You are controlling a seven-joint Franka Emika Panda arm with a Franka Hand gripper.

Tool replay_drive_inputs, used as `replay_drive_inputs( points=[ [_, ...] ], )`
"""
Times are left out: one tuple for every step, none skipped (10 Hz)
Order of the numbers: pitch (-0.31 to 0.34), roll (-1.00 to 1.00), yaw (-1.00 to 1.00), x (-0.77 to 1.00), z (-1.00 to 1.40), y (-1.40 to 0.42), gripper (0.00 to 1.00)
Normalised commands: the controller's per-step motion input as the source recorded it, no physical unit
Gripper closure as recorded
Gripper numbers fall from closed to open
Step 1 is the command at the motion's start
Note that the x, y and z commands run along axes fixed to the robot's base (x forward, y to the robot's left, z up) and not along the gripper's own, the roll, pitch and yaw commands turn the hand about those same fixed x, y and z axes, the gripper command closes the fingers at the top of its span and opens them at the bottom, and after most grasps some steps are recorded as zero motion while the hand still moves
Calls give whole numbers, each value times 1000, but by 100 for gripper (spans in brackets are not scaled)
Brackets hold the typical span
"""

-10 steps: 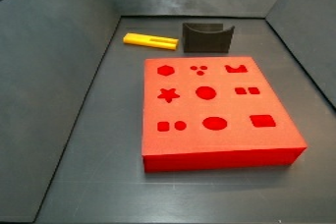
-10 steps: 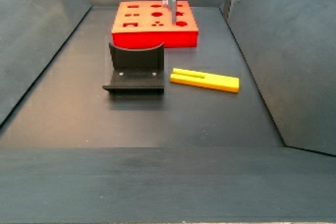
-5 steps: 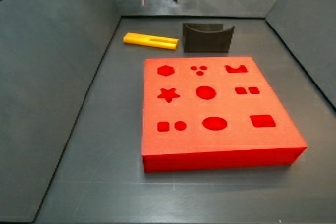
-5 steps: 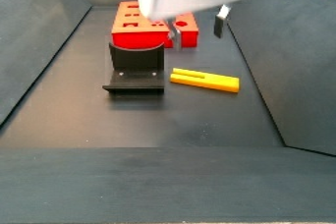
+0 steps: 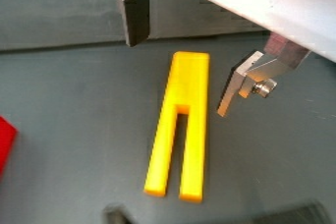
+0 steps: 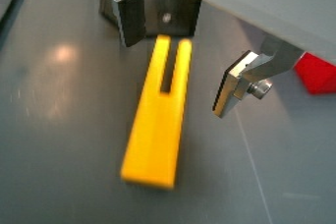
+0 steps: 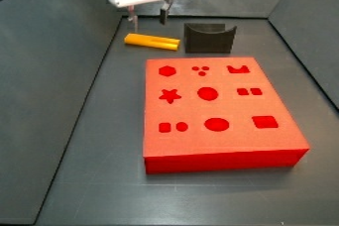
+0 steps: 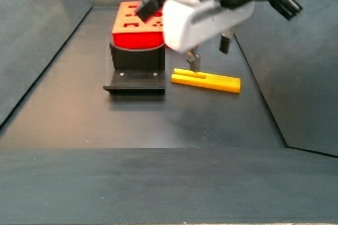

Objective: Pick up the square-circle object. Move up. Rotate the square-circle object. Place the square-circle object on the fixture. Regrasp the square-circle object. Move to above the board. Insert the square-circle object.
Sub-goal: Pick up the square-circle object.

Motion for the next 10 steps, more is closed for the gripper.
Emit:
replay_drive_inputs(
  points=[
    [0, 183, 266, 0, -366, 0, 0],
    [0, 187, 291, 0, -440, 0, 0],
    [0, 173, 294, 0, -449, 0, 0],
    [0, 157, 269, 0, -343, 0, 0],
    [0, 123, 226, 0, -277, 0, 0],
    [0, 107, 211, 0, -234, 0, 0],
    [0, 73, 194, 0, -191, 0, 0],
    [0, 41, 186, 0, -189, 0, 0],
    [-4, 27, 180, 0, -263, 0, 0],
    [-14, 23, 177, 0, -251, 0, 0]
  ],
)
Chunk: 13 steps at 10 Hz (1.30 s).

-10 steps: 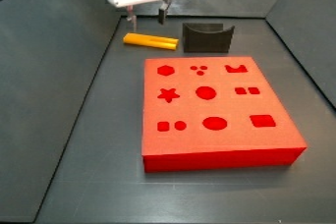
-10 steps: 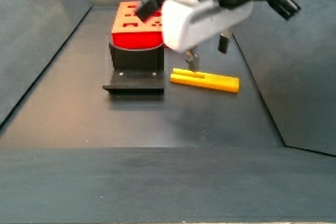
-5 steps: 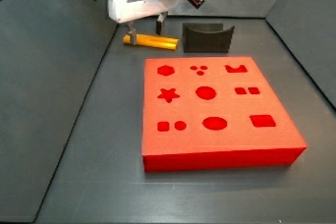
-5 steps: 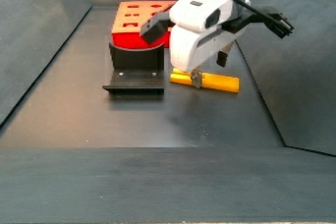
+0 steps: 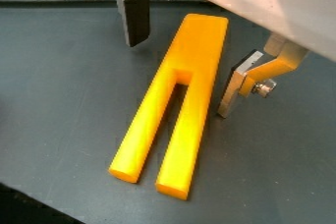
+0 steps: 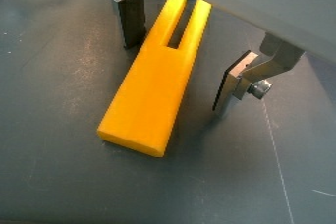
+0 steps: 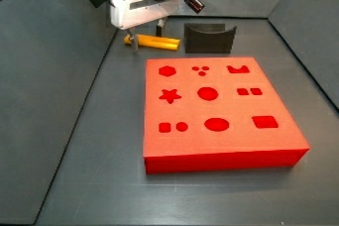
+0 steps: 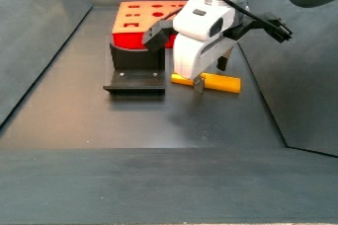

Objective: Pick up the square-circle object. Move up. Rotate the square-circle object. Place the square-circle object on the fixture. Regrasp the square-circle object. Move to above the board. Insert the square-circle object.
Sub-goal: Pick up the square-circle object.

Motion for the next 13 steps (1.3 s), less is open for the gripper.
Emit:
replay_drive_inputs(
  points=[
    [0, 0, 120, 0, -26, 0, 0],
    [-83, 80, 74, 0, -269, -137, 0],
    [-323, 87, 77, -163, -166, -117, 0],
    [-413, 107, 120, -174, -291, -100, 0],
    [-389, 87, 100, -186, -257, -86, 0],
    [-364, 84, 109, -140, -257, -60, 0],
    [-93, 6, 17, 0, -57, -63, 0],
    [-26, 0, 0, 0, 0, 0, 0],
    [0, 0, 9, 0, 0, -3, 0],
    [0, 0, 0, 0, 0, 0, 0],
    [0, 0, 0, 0, 0, 0, 100],
    [0, 0, 0, 0, 0, 0, 100],
    [0, 0, 0, 0, 0, 0, 100]
  ],
)
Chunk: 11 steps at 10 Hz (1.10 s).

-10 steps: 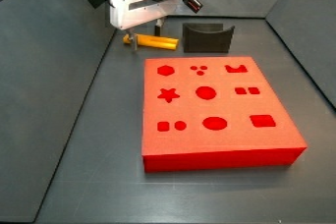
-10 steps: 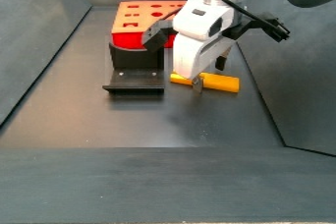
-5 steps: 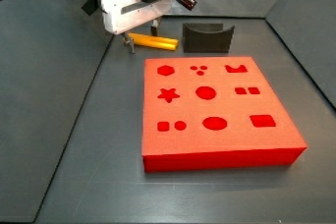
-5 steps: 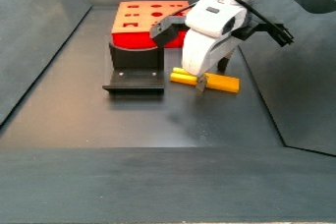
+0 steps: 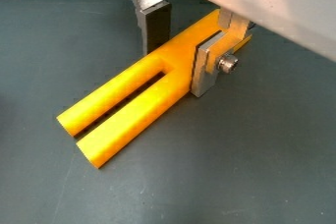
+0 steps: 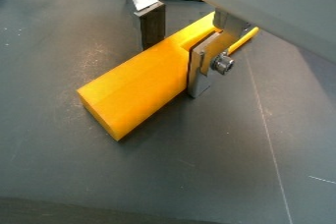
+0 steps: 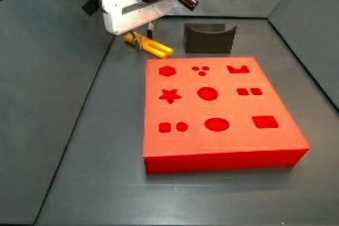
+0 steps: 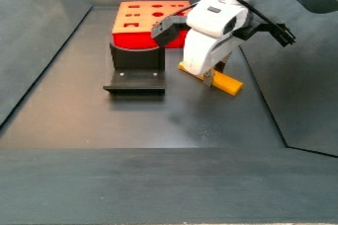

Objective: Pick up the square-circle object. Move up. Rotate the square-circle object. Place the square-circle object on the fixture. Regrasp the square-circle object. Move to above the board. Insert the square-circle object.
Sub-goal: Pick up the square-circle object, then move up.

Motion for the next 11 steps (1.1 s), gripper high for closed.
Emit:
replay_drive_inputs(
  points=[
    [0, 0, 0, 0, 0, 0, 100],
    [0, 0, 0, 0, 0, 0, 100],
    [0, 0, 0, 0, 0, 0, 100],
    [0, 0, 0, 0, 0, 0, 100],
    [0, 0, 0, 0, 0, 0, 100],
    [0, 0, 0, 0, 0, 0, 100],
    [0, 0, 0, 0, 0, 0, 100],
    [0, 0, 0, 0, 0, 0, 100],
    [0, 0, 0, 0, 833, 0, 100],
    [4, 9, 45, -16, 824, 59, 100],
    [32, -1, 46, -39, 725, 49, 100]
  ],
)
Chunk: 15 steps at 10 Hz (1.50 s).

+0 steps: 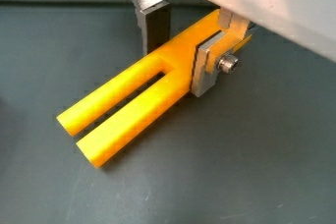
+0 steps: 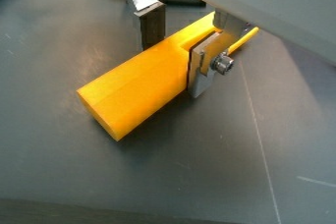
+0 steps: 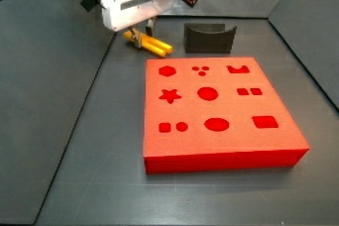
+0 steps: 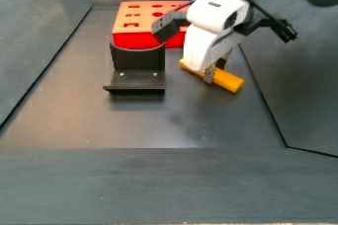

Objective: Pick up the square-circle object. Move up. Rotate the square-circle object. Place the square-circle object on the fixture. Regrasp the square-circle object. Move to above the board. Insert the square-circle object.
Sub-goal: Move up, then rotate the square-circle object.

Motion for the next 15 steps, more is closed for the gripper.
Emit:
replay_drive_inputs(
  points=[
    [49, -13, 41, -26, 617, 26, 100],
    [58, -20, 39, -18, 534, 19, 100],
    [54, -30, 37, -15, 349, 8, 100],
    [47, -38, 36, -16, 200, -1, 100],
    [0, 0, 0, 364, 833, 816, 100],
    [0, -3, -2, 364, 796, 809, 100],
    [85, -48, -27, 183, 573, 525, 100],
    [86, -62, -26, 123, 468, 383, 100],
    [64, -83, -21, 56, 254, 129, 100],
    [0, 0, -1000, 0, 0, 0, 100],
    [0, 0, -1000, 2, -67, -7, 100],
    [-1, 0, -1000, 11, -53, -4, 100],
    [-1, 0, -1000, 16, -38, 3, 100],
    [-2, 0, -1000, 18, -32, 7, 100],
    [-2, 0, -1000, 20, -26, 9, 100]
  ],
)
